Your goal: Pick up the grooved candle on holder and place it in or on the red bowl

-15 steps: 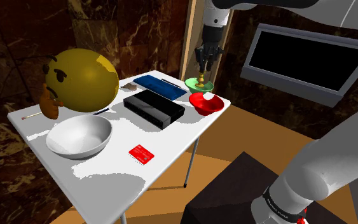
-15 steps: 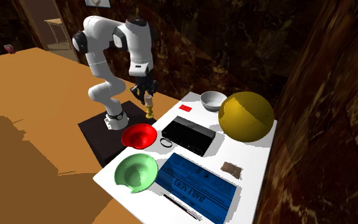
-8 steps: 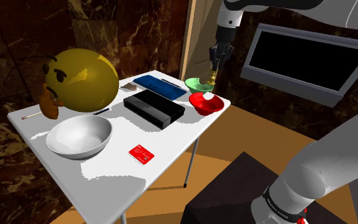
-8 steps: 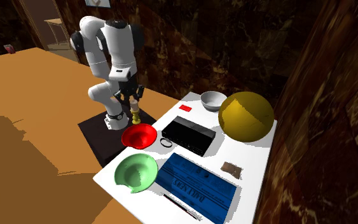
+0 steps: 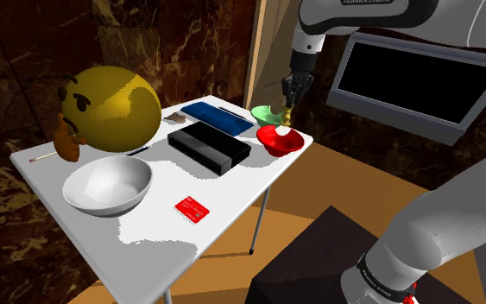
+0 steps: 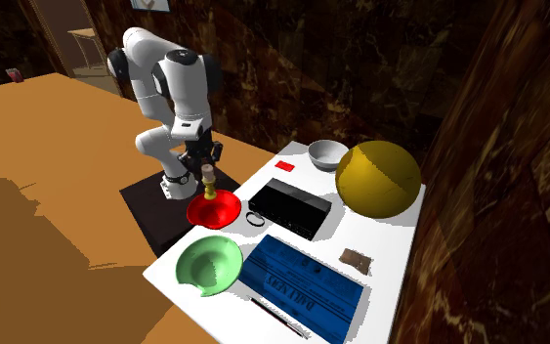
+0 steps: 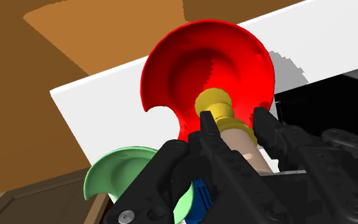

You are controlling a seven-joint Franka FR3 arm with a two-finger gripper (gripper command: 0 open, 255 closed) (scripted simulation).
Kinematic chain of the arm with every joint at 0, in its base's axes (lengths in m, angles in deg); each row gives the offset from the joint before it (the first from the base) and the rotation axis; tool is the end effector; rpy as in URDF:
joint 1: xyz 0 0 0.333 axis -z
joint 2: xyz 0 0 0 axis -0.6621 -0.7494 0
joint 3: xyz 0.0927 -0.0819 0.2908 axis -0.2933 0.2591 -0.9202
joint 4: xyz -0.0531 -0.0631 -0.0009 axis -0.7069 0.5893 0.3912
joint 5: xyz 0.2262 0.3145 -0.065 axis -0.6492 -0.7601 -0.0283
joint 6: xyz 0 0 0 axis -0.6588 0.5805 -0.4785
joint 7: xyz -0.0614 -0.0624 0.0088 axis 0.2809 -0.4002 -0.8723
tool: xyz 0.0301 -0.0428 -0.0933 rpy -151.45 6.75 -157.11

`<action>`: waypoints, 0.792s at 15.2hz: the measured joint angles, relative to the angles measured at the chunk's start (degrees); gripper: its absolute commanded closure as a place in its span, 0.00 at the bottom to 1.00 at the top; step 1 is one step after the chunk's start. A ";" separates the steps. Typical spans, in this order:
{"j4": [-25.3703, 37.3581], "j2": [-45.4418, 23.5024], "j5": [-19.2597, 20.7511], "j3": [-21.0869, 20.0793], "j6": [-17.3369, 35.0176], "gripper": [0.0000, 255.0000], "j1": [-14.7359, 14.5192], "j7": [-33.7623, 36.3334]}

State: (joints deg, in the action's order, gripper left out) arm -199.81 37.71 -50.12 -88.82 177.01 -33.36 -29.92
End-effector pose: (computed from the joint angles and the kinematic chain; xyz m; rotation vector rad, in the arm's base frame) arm 0.4722 -0.0668 0.5914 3.1138 -0.0945 -0.0270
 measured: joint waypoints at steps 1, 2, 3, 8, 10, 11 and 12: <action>-1.01 0.23 0.02 0.05 0.78 1.00 0.03 -0.06; -2.18 0.46 0.01 0.03 1.71 1.00 0.01 0.00; -2.92 0.42 0.01 0.03 2.51 1.00 0.01 0.02; -6.51 0.42 0.04 0.06 6.10 1.00 0.03 0.07; -7.46 0.29 0.06 0.10 7.17 1.00 0.05 0.05; -7.68 0.32 0.06 0.10 7.37 1.00 0.05 0.06; -7.79 0.33 0.05 0.08 7.48 1.00 0.04 0.09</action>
State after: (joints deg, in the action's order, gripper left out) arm -207.60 38.04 -50.06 -88.74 184.49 -33.32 -29.83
